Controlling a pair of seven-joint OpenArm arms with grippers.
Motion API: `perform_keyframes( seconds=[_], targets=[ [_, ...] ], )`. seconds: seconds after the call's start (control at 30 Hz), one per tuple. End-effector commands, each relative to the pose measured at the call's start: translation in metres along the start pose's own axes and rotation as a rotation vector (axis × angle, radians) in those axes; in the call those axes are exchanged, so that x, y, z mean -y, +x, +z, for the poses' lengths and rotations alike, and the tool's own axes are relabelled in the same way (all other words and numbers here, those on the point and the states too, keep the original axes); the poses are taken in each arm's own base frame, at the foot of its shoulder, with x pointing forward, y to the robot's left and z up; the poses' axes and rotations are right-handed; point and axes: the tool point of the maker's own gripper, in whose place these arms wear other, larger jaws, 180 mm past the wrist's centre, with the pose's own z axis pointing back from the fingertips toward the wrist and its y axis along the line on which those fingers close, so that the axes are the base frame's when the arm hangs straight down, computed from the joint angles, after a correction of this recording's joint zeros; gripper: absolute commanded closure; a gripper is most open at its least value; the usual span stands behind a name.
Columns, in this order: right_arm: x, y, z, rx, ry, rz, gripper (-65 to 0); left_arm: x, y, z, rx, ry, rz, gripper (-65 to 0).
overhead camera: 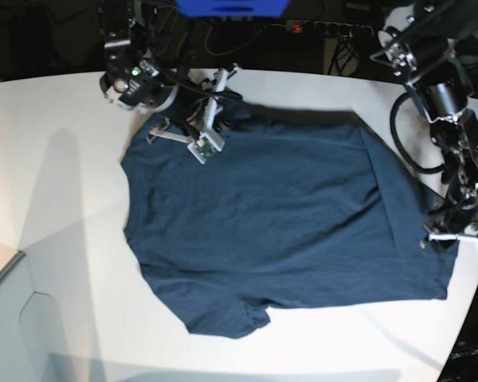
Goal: Layout the t-shirt on the table in an organized manner, then fold the t-shirt properly
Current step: 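Move the left gripper along the shirt edge and regrasp the hem corner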
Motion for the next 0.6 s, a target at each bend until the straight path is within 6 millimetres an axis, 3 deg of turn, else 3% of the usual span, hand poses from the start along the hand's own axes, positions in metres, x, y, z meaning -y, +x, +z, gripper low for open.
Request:
perform_keyframes(
  seconds=[0.0,0.1,0.57],
  targets=[
    [0.000,0.019,0.001,0.061,0.012,0.013,0.0,0.000,0.009,-0.004,0.019,-0.012,-0.004,-30.7],
    [0.000,0.019,0.001,0.062,0.011,0.013,0.0,-0.015,-0.006,-0.008,-0.007,0.012,0.015,-30.7],
    [0.001,0.020,0.001,0.063,0.010,0.016,0.0,-0.020,-0.039,-0.017,-0.070,0.032,0.068,-30.7]
  ],
)
